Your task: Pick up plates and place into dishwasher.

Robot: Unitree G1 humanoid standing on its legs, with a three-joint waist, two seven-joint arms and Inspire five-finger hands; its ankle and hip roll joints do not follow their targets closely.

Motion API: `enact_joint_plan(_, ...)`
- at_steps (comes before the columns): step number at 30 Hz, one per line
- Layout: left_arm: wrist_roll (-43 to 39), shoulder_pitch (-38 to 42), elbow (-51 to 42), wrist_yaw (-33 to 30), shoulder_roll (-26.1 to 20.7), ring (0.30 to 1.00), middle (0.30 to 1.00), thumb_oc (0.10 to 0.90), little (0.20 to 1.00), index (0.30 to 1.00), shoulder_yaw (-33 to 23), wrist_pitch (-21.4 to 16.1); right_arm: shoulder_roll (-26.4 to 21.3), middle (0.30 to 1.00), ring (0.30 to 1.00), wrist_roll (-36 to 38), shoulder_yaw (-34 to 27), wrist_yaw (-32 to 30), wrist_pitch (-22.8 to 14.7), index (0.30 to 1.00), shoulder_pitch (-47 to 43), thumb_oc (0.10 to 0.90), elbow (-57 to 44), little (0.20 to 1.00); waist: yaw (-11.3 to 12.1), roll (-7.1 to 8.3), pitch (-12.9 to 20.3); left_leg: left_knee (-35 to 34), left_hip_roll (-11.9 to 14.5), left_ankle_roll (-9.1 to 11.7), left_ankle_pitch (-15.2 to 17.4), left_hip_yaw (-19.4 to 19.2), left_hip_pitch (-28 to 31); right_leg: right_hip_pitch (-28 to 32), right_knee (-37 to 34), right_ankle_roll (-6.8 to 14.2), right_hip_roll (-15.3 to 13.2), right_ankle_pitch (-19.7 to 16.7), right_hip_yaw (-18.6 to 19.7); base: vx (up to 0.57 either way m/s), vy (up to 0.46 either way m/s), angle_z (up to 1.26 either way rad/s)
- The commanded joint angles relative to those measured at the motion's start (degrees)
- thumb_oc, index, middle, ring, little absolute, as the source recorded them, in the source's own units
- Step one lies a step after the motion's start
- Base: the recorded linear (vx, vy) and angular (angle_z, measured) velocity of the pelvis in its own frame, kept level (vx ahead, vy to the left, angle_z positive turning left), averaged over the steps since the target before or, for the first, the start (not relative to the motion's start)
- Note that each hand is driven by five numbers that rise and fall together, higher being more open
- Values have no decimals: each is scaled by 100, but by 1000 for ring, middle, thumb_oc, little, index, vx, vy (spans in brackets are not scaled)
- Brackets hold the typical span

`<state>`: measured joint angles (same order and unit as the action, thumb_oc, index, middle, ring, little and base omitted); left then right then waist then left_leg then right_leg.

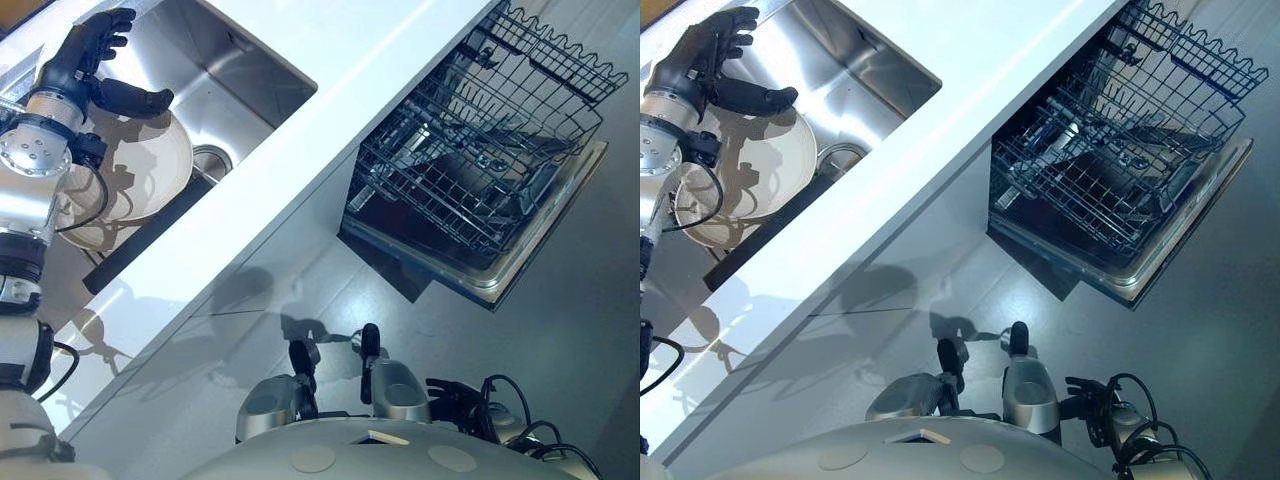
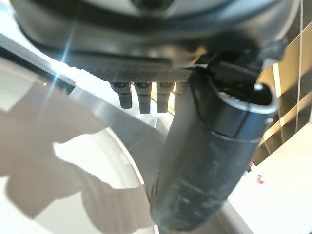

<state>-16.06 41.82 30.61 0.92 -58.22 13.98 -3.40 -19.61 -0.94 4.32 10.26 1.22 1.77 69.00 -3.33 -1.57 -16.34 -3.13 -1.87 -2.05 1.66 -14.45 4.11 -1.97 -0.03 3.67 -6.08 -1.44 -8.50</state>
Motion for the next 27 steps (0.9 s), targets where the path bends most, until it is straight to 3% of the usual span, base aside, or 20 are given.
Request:
enact_joint_plan(1,-519,738,-65,-884,-675,900,900,800,900,900,-513,-881,-356,900,900,89,-180,-11,6,900,336,800,269,900,6,-211,549,854,-392,-196,672,232,-483,-412,931,434,-60,627,-16,-19,-8,6)
enact_joint_plan(6,-652,543,-211,-1449,-514,900,900,800,900,900,-878,-1322,-305,900,900,90,-151,-50,-41,900,357,800,324,900,42,-190,615,804,-401,-183,667,328,-439,-354,933,407,-53,662,-40,-7,-4,2)
enact_joint_plan(9,-621,437,-292,-1642,-395,900,900,800,900,900,-1056,-1393,-279,900,900,67,-128,-52,-42,900,382,800,323,900,51,-175,664,765,-393,-177,662,361,-393,-324,955,390,-38,705,-47,0,0,0)
enact_joint_plan(12,-268,329,-306,-1312,-343,900,900,800,900,900,-1061,-1237,-267,900,900,7,-131,-30,-37,900,403,800,299,900,50,-159,685,751,-379,-179,667,366,-359,-309,973,387,-32,725,-62,0,0,0)
enact_joint_plan(14,-210,256,-308,-658,-372,900,900,800,900,900,-951,-800,-262,900,900,2,-133,-29,-26,900,412,800,303,900,57,-163,695,744,-366,-178,666,368,-339,-295,984,396,-23,738,-63,0,0,0)
enact_joint_plan(18,221,195,-219,125,-568,900,900,800,900,900,-746,-321,-303,900,900,-5,-183,2,-19,900,396,800,288,900,78,-188,644,754,-350,-182,663,359,-334,-267,970,405,-9,730,-83,0,0,0)
enact_joint_plan(27,366,128,237,1212,-859,900,900,800,900,900,-600,-72,-373,900,900,33,-277,20,-11,900,352,800,277,900,99,-237,556,830,-360,-209,677,324,-391,-278,981,409,-21,712,-169,-6,-3,5)
